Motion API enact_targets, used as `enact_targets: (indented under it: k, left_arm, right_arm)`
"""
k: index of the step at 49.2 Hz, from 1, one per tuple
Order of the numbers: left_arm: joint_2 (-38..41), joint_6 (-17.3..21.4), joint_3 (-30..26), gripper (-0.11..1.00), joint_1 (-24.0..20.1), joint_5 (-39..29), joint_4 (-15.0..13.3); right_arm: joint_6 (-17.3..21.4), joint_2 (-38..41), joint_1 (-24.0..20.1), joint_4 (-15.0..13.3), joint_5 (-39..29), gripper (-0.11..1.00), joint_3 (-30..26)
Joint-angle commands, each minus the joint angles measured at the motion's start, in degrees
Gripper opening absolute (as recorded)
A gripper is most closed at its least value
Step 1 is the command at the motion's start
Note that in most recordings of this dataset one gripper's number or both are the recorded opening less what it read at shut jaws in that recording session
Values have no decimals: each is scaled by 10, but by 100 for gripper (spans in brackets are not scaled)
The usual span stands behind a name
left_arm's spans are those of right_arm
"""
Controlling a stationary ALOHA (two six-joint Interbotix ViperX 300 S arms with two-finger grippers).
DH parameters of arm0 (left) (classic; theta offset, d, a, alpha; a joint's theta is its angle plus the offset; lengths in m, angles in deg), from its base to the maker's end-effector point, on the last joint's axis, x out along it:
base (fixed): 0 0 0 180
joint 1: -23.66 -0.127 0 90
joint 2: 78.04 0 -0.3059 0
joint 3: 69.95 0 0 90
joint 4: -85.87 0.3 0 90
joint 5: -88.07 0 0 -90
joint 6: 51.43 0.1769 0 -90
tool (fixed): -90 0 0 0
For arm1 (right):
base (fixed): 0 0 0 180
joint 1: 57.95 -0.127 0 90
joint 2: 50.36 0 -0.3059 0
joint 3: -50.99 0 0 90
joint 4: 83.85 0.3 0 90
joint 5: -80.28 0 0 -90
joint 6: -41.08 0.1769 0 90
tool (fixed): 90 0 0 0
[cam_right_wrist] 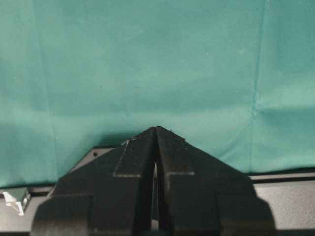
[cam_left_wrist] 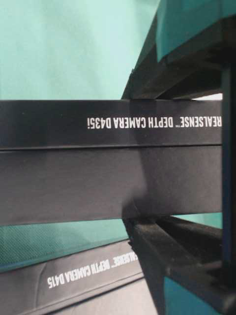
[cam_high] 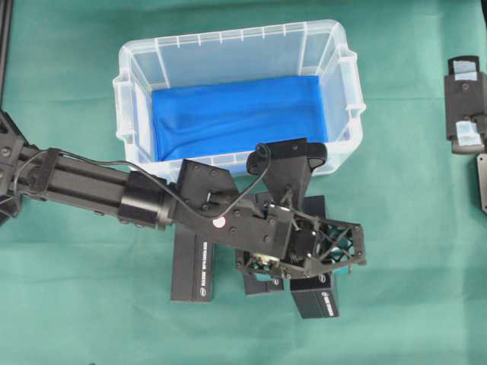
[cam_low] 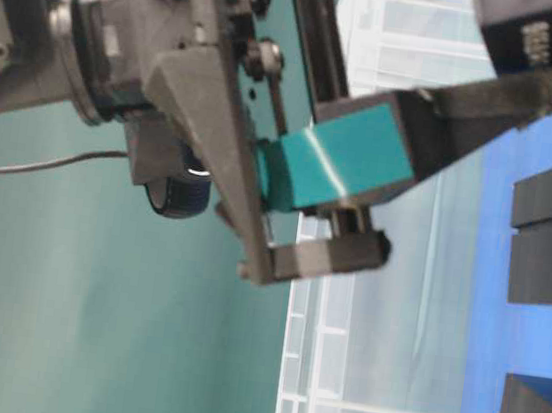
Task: Take the box out of the case with the left arm.
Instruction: 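Lower the box onto the table and open the left gripper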
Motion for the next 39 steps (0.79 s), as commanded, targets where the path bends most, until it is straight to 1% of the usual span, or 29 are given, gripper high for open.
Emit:
enact_targets:
  k: [1,5,7,8,14,26,39]
  left_arm:
    - [-21,1,-4,68,1,3,0]
    - [-21,3,-4,88,2,3,0]
    - [-21,4,-4,95,2,4,1]
    - [-21,5,-4,96,2,4,0]
    - [-22,11,-3,94,2,4,0]
    - [-23,12,-6,95,0,4,0]
    - [-48,13,-20,94,-3,-4,0]
  right_arm:
    - [1,-2,1,-1,2,0,-5]
    - [1,-2,0,-1,3,0,-5]
    - [1,-2,0,-1,3,0,-5]
    - [1,-2,0,-1,3,0,-4]
    - [0,-2,0,-1,2,0,-4]
    - [0,-2,0,-1,2,0,-4]
    - [0,-2,0,-1,1,0,-5]
